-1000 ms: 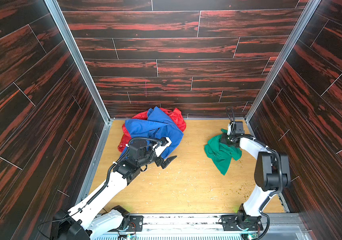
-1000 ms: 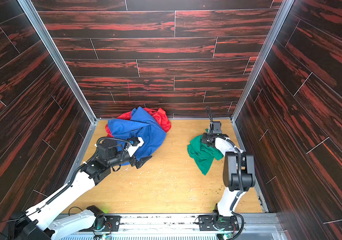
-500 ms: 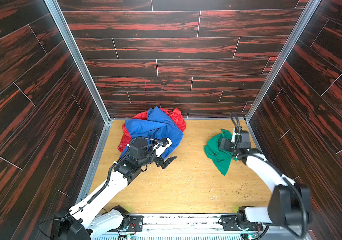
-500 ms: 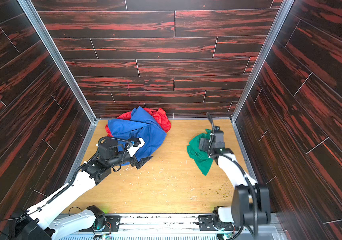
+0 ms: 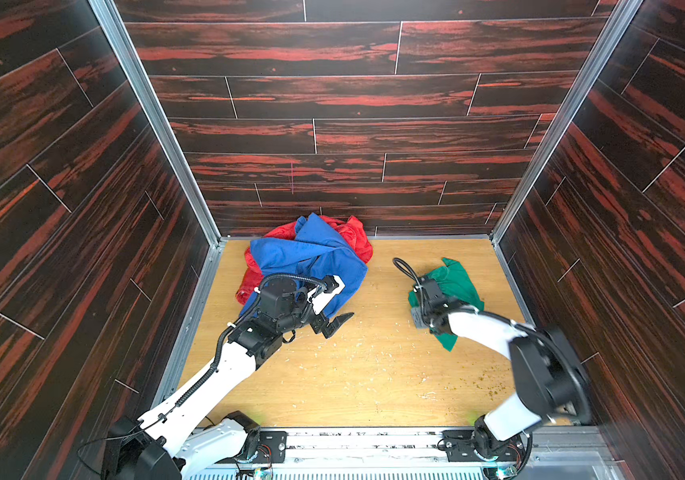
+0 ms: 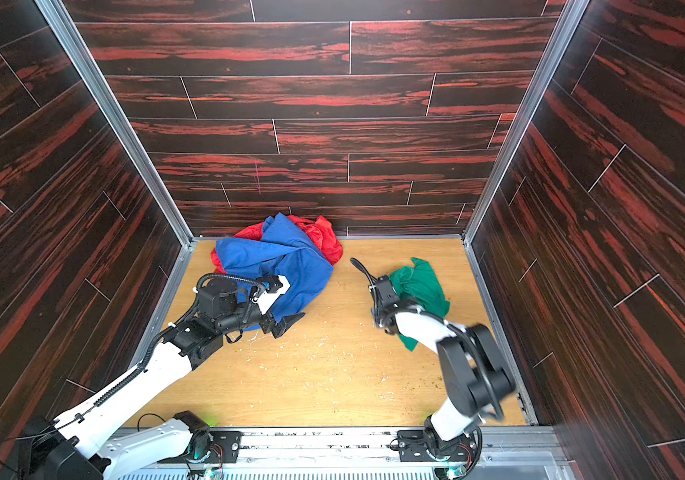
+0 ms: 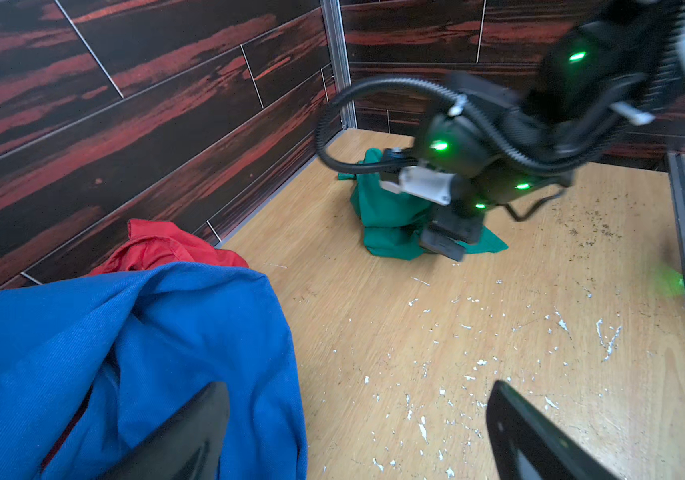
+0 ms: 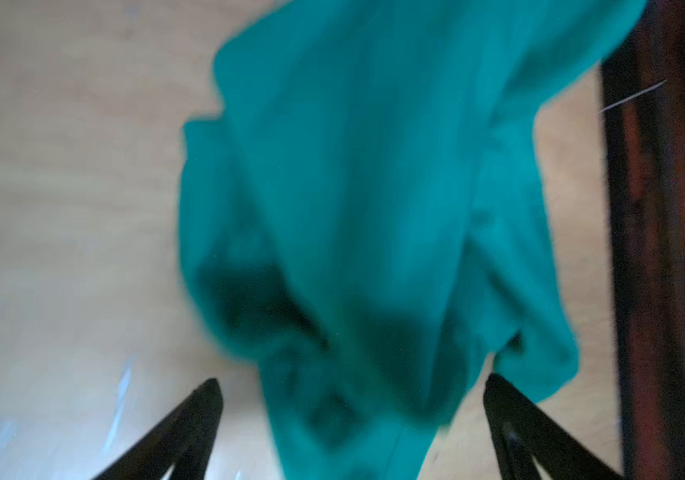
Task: Pick out a specific cloth from the pile
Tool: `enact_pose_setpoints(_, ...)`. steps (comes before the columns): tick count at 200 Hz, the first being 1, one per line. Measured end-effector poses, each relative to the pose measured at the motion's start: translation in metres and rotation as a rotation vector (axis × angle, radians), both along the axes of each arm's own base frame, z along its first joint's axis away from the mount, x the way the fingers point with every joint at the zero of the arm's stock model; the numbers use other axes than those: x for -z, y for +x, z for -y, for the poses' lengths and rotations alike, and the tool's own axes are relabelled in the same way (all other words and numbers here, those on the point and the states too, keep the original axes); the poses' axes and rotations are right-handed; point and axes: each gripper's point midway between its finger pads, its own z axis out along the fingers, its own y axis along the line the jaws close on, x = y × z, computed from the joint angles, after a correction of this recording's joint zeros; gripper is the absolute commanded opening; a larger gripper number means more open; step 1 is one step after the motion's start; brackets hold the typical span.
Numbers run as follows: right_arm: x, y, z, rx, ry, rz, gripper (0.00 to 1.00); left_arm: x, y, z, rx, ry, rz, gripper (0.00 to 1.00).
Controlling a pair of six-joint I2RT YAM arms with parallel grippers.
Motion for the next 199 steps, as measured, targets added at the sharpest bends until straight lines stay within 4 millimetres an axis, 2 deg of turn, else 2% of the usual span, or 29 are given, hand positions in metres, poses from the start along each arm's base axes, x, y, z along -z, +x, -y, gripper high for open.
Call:
enact_pose_setpoints(18, 0.010, 0.010, 0.001, 0.002, -0.055, -0.015, 0.99, 0.000, 0.001, 0.000, -0.004, 0.002, 0.001, 0.99)
enact_pose_setpoints(36, 0.023, 0.011, 0.001, -0.005, -0.076, -0.049, 0.99, 0.001, 0.001, -0.001, -0.007, 0.005, 0.003, 0.99)
enact_pose_setpoints(43, 0.023, 0.013, 0.000, -0.004, -0.078, -0.046, 0.98, 0.001, 0.001, -0.001, -0.009, 0.006, 0.004, 0.99)
enact_pose_setpoints(60, 0.024, 0.017, -0.003, -0.009, -0.069, -0.050, 0.90, 0.001, 0.002, -0.002, -0.012, 0.010, 0.006, 0.99)
enact_pose_setpoints(71, 0.027, 0.019, -0.006, -0.009, -0.054, -0.058, 0.77, 0.002, 0.002, -0.002, -0.014, 0.013, 0.005, 0.99)
enact_pose_setpoints(88, 0.032, 0.022, -0.009, -0.013, -0.025, -0.083, 0.49, 0.003, 0.002, -0.002, -0.015, 0.017, 0.003, 0.99)
enact_pose_setpoints(111, 0.038, 0.024, -0.007, 0.010, 0.056, -0.117, 0.29, 0.004, 0.002, -0.003, -0.020, 0.022, -0.001, 0.99)
enact_pose_setpoints(115, 0.038, 0.025, -0.006, 0.008, 0.066, -0.124, 0.22, 0.004, 0.002, -0.003, -0.020, 0.022, -0.001, 0.99)
enact_pose_setpoints(123, 0.038, 0.027, -0.004, 0.017, 0.101, -0.131, 0.00, 0.004, 0.002, -0.003, -0.020, 0.024, 0.001, 0.99)
enact_pose_setpoints(153, 0.032, 0.039, -0.004, 0.022, 0.235, -0.140, 0.00, 0.005, 0.003, -0.004, -0.026, 0.029, 0.003, 0.99)
enact_pose_setpoints(172, 0.020, 0.039, -0.017, -0.012, 0.338, -0.161, 0.00, 0.005, 0.003, -0.005, -0.028, 0.031, 0.003, 0.99)
enact_pose_setpoints(186, 0.000, 0.039, -0.029, -0.041, 0.457, -0.155, 0.00, 0.005, 0.004, -0.005, -0.030, 0.032, 0.002, 0.99)
enact_pose_setpoints(199, -0.031, 0.041, -0.039, -0.066, 0.606, -0.129, 0.00, 0.006, 0.004, -0.005, -0.032, 0.034, 0.002, 0.99)
